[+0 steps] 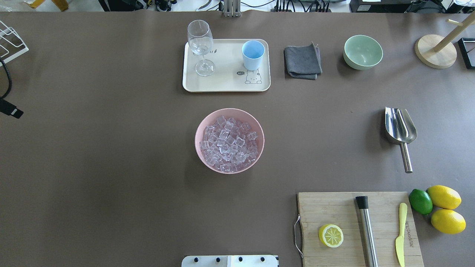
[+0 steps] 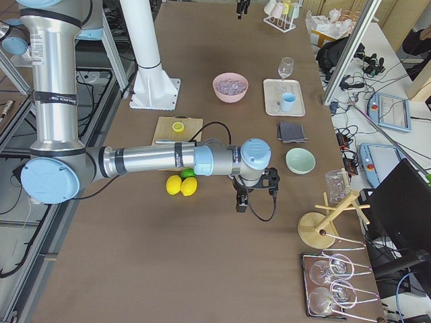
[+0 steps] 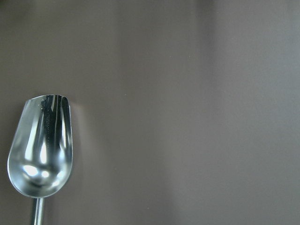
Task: Put ice in cup with scoop
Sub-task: 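Move the left gripper toward the pink bowl while the right gripper reaches the metal scoop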
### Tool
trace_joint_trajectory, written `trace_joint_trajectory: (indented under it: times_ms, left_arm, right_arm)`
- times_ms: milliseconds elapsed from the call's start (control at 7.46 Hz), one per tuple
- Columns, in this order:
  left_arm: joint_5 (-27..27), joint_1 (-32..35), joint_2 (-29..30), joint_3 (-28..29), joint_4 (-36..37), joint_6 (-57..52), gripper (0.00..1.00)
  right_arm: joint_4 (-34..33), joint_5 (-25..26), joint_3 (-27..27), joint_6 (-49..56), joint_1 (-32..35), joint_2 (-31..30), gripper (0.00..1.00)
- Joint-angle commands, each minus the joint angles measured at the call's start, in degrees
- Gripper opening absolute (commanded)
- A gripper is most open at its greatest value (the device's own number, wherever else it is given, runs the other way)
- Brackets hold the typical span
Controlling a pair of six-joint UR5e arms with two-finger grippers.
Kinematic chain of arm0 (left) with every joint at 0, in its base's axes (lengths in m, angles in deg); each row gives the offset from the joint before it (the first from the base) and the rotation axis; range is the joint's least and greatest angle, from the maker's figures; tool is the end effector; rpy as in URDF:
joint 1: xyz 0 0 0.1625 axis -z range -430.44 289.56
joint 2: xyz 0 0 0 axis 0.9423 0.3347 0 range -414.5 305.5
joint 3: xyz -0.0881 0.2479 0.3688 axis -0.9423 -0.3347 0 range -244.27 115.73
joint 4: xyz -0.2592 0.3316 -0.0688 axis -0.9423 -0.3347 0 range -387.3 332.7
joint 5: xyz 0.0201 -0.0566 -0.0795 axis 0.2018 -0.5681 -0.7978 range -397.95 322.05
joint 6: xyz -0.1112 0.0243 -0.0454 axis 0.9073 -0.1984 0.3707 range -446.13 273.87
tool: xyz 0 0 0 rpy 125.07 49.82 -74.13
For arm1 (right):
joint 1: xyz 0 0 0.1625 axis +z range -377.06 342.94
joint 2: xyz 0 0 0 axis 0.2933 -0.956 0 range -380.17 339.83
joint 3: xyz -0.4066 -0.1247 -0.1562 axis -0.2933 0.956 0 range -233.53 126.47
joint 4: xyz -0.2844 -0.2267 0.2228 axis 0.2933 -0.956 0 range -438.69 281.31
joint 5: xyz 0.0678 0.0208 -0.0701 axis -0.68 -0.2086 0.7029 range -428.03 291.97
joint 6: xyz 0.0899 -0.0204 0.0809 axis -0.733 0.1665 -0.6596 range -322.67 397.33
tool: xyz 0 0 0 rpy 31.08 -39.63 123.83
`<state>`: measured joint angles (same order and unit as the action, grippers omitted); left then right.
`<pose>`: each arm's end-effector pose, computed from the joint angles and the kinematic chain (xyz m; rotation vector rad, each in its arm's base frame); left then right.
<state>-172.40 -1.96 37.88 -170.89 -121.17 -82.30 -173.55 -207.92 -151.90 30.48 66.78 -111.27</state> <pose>0.1493 -0.5083 0.5252 0.2031 0.8362 0.4441 -0.0140 -0.4975 0.6390 -0.0593 -0.8694 -0.0071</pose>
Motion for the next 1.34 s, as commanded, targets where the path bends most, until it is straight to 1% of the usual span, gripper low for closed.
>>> trace_joint_trajectory:
  times_ms: [0,134,268,402,536,670,938,1072,1206]
  left_arm:
    - [0.07,-8.60,5.42,-2.54,-0.08,-0.05,0.98]
    - [0.16,-12.55,8.06,-2.63,-0.17,-0.23,0.98]
    - [1.64,-16.94,10.00,-2.89,-2.60,-0.23,0.98]
    - [3.31,-20.47,10.80,-2.98,-6.11,-0.40,0.98]
    - [3.24,-24.76,11.24,-2.55,-8.75,-0.49,0.98]
    - [2.98,-25.33,11.42,-2.89,-10.78,-0.58,0.98]
    - [3.32,-28.49,10.81,-1.23,-20.17,-0.41,0.98]
    - [3.24,-28.59,11.33,0.08,-20.73,-0.58,0.98]
    - [3.41,-28.76,11.51,2.10,-24.56,-0.67,0.98]
  right_arm:
    - [0.11,-0.91,-2.36,-15.70,-7.08,-0.05,1.00]
    - [0.11,-0.30,-2.35,-17.39,-9.46,0.39,1.00]
    - [4.46,0.31,-2.26,-22.81,-11.05,0.13,1.00]
    - [11.29,1.45,-2.26,-32.17,-13.94,-0.48,1.00]
    - [15.28,1.81,-2.35,-38.88,-16.84,-0.23,1.00]
    - [16.27,1.90,-2.52,-40.16,-18.78,0.04,1.00]
    - [16.37,1.99,-2.70,-40.44,-23.00,0.30,1.00]
    - [16.37,1.99,-2.70,-40.52,-25.19,0.30,1.00]
    - [16.37,1.90,-2.70,-40.96,-26.87,0.22,1.00]
